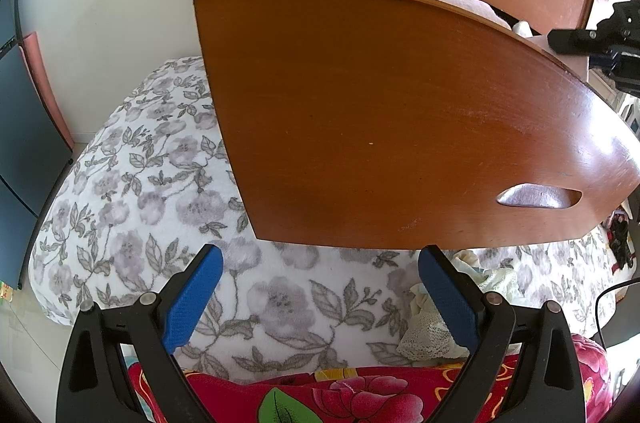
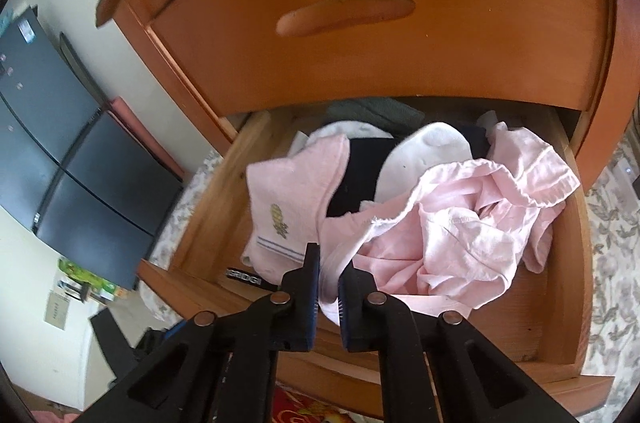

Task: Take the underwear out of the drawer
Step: 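Close the right gripper on the edge of the pink garment, then lift the pink garment up out of the drawer with the right gripper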

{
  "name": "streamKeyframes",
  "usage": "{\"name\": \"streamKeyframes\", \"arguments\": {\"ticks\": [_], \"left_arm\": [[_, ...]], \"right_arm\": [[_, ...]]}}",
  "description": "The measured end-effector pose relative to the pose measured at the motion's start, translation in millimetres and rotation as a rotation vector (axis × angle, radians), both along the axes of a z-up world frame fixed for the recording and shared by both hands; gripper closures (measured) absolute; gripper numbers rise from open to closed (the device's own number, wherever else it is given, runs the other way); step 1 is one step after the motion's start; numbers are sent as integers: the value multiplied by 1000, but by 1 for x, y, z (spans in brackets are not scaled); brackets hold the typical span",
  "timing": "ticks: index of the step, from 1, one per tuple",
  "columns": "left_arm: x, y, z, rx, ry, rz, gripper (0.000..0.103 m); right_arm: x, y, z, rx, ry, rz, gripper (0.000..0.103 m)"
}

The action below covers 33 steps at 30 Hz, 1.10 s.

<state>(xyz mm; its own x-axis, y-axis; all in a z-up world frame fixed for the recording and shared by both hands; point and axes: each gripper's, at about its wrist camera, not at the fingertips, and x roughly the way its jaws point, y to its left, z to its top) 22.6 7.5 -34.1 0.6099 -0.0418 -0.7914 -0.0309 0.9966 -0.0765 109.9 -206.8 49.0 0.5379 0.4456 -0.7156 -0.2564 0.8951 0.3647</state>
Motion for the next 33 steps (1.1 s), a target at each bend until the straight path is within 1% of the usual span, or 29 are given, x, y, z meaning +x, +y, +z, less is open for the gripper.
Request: {"name": "streamKeyframes", "arguments": {"ticks": [7, 9, 15, 17, 21, 25, 28, 31, 33], "left_arm": [[-1, 1, 0, 0, 1, -2, 5], [-1, 1, 0, 1, 0, -1, 5], [-1, 1, 0, 1, 0, -1, 5], [-1, 1, 0, 0, 0, -1, 5], [-1, 1, 1, 1, 1, -2, 5], [-2, 2, 1, 1, 0, -1, 5], [-2, 1, 1, 1, 1, -2, 5], [-2, 1, 1, 2, 0, -2, 5], [-2, 1, 1, 2, 0, -2, 5]], "right_arm": [[-5, -11, 13, 78, -39, 1, 95], [-7, -15, 15, 86, -50, 10, 95], [-8, -19, 17, 87, -47, 6, 95], [-10, -14, 16, 92, -55, 3, 98], [-4, -10, 8, 113, -41, -4, 99], [1, -7, -1, 110, -19, -28, 101], [2, -8, -3, 127, -20, -38, 101], [4, -14, 0, 190, -30, -34, 101], [5, -23, 4, 277, -50, -32, 101]]}}
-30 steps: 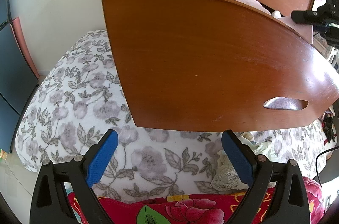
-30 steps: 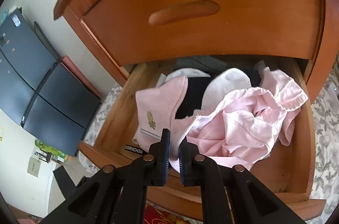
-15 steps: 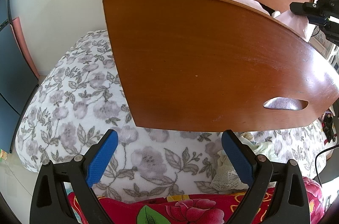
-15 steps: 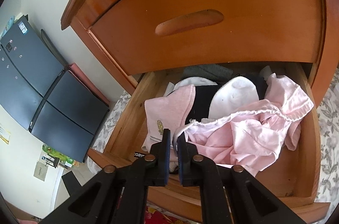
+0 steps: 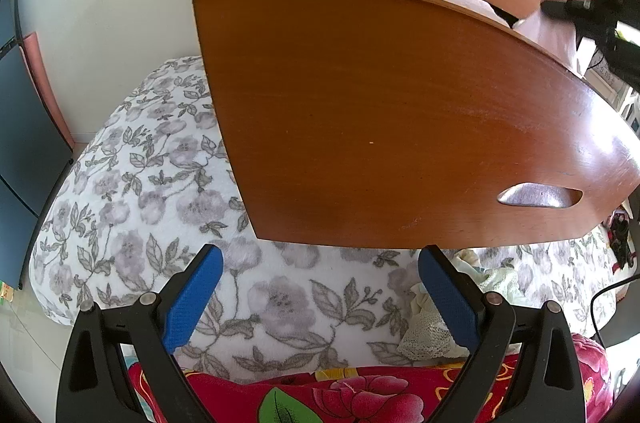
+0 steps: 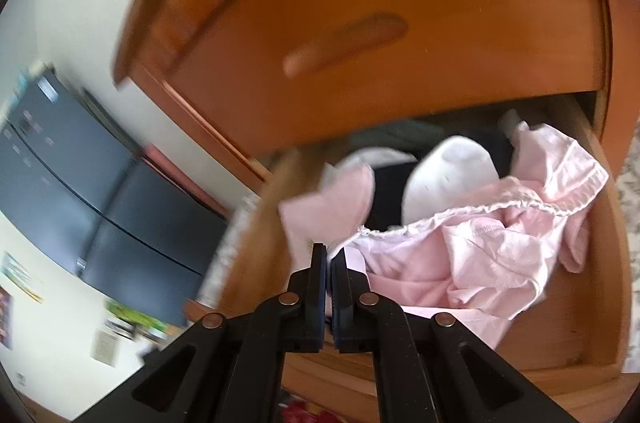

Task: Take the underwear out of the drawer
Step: 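Lift the pink garment up out of the drawer with the right gripper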

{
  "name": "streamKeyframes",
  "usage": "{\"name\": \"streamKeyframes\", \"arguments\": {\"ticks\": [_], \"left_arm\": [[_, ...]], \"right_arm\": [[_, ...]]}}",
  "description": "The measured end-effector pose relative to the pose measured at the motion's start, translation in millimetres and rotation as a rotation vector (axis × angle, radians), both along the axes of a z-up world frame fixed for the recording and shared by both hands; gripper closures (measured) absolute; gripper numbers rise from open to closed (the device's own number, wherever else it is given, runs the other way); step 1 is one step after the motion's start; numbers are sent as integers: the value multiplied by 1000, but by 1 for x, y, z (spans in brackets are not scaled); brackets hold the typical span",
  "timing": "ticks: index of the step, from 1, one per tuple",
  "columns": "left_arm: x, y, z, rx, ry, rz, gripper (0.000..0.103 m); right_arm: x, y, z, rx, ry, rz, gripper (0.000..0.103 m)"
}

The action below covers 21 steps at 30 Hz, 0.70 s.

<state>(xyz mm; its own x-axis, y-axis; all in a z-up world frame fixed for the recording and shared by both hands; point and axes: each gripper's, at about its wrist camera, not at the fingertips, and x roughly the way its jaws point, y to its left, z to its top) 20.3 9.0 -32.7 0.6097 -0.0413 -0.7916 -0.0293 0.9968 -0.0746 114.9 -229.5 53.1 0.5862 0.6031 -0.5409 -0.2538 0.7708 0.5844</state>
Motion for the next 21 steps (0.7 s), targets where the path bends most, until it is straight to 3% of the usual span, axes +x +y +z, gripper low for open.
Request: {"name": "streamKeyframes", "arguments": {"ticks": [4, 9, 16, 21], "left_arm": [[1, 0, 0, 1, 0, 0, 5], [0, 0, 0, 1, 0, 0, 5], [0, 0, -1, 4, 2, -2, 5], [0, 1, -1, 6, 3, -3, 5]], "right_arm": [[1, -15, 7, 113, -34, -19, 101], [-4, -25, 27, 149, -98, -32, 101], [-20, -40, 84, 159, -220, -51, 101], [-33, -52, 118, 222, -295, -49, 101]]}}
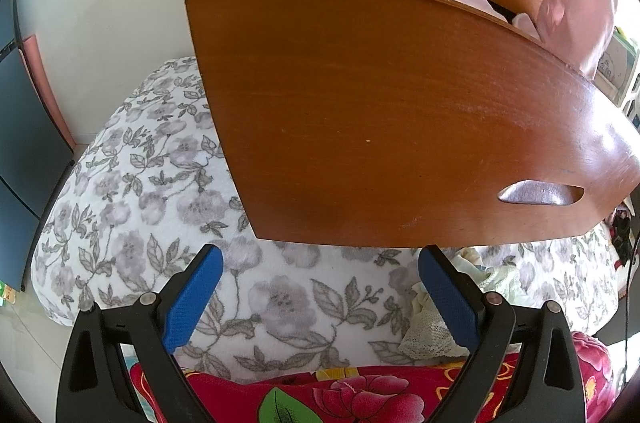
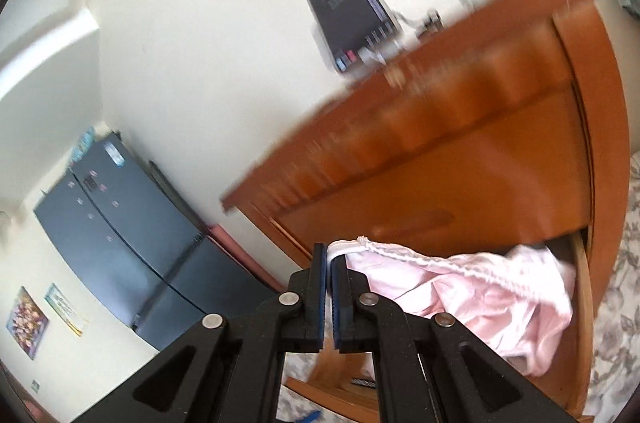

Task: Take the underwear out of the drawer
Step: 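Lift the pink garment up out of the drawer with the right gripper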

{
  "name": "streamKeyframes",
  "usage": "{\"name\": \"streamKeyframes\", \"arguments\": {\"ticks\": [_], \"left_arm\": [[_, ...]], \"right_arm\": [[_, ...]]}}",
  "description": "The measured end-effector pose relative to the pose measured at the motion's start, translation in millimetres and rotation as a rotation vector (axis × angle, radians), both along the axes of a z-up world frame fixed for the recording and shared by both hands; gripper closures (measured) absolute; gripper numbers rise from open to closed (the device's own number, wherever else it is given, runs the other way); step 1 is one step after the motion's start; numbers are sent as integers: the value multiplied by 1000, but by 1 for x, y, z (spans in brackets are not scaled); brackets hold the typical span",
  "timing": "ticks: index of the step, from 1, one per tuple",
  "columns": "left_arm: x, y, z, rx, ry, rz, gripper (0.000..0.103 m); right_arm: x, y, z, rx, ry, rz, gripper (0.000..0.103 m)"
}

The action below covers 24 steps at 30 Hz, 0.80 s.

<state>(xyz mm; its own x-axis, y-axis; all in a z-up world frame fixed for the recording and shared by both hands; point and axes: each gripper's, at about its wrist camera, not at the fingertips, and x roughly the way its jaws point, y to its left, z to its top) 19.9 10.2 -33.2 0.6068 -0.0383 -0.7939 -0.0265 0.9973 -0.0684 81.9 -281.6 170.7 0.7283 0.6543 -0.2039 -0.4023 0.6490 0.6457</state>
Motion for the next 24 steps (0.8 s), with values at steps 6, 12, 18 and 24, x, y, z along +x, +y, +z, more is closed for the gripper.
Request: {"name": "streamKeyframes", "arguments": {"ticks": [6, 12, 18, 24], "left_arm": [[1, 0, 0, -2, -1, 1, 5], [1, 1, 0, -1, -1, 0, 5], [1, 2, 0, -3, -3, 3, 5], [1, 2, 0, 0, -4, 5, 5]], "right_arm": [[-22, -11, 30, 25, -74, -16, 101], [-59, -15, 63, -9, -163, -34, 101], [-100, -17, 93, -47, -249, -49, 101], [-137, -12, 113, -98, -330, -36, 101]]}}
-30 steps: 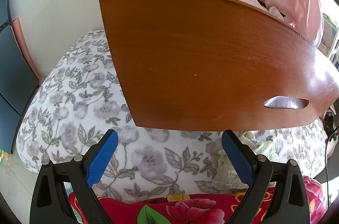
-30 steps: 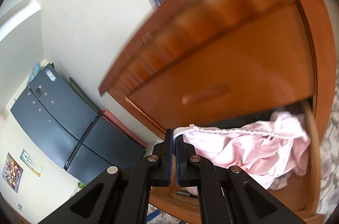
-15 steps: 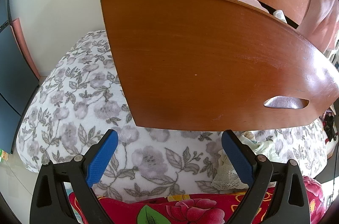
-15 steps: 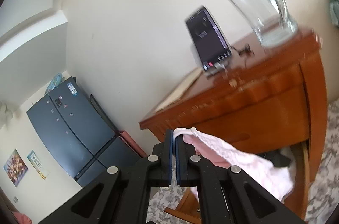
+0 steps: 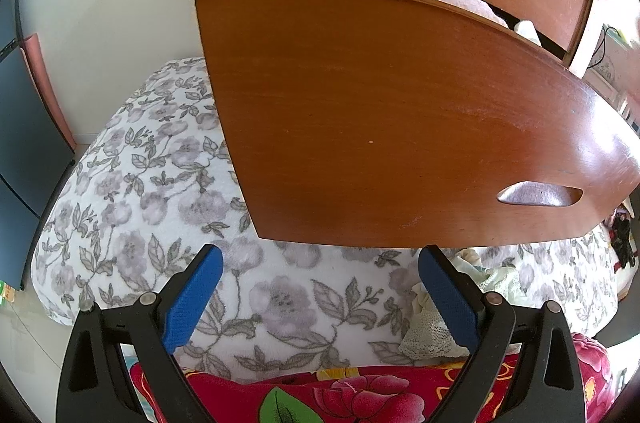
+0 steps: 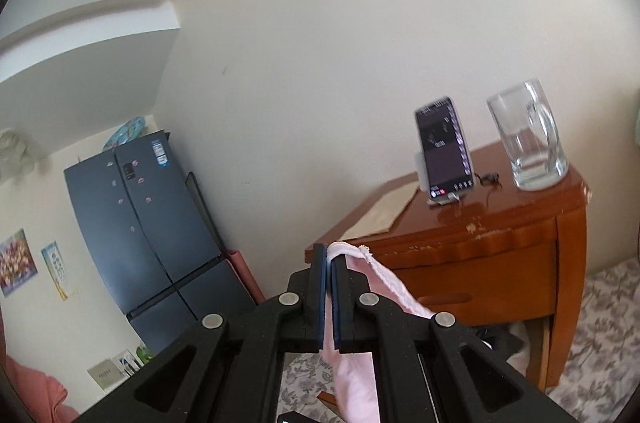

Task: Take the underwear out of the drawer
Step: 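Lift the pink garment up out of the drawer with the right gripper, then lower the pink garment onto the bedspread and open the right gripper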

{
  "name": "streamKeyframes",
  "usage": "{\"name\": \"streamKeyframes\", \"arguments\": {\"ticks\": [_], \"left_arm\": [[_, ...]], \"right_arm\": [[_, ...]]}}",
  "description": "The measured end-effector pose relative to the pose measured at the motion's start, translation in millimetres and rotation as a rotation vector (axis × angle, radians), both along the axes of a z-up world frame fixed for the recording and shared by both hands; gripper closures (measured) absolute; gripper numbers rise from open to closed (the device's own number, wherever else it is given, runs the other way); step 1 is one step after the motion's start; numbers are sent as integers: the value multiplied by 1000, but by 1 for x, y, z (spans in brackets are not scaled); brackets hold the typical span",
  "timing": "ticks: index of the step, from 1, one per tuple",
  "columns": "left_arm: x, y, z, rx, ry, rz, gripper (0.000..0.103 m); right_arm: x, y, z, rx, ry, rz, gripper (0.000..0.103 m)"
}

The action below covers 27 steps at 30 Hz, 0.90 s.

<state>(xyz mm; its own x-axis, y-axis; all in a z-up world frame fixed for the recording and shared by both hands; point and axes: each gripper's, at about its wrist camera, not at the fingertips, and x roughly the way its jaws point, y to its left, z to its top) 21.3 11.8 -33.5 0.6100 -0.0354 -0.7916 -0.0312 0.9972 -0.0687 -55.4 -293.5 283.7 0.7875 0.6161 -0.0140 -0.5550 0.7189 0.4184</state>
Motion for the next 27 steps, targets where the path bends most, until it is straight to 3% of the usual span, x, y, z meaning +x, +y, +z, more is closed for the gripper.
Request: {"name": "streamKeyframes", "arguments": {"ticks": [9, 17, 24, 27], "left_arm": [[-3, -1, 3, 11, -15, 7, 5], [-4, -5, 5, 23, -22, 9, 5], [-5, -5, 7, 26, -27, 11, 5], [-5, -5, 7, 26, -25, 10, 5]], "right_arm": [[-36, 5, -8, -48, -10, 31, 101], [-37, 9, -46, -70, 97, 61, 100], [-28, 26, -82, -167, 198, 60, 99], [-15, 36, -110, -210, 292, 58, 97]]}}
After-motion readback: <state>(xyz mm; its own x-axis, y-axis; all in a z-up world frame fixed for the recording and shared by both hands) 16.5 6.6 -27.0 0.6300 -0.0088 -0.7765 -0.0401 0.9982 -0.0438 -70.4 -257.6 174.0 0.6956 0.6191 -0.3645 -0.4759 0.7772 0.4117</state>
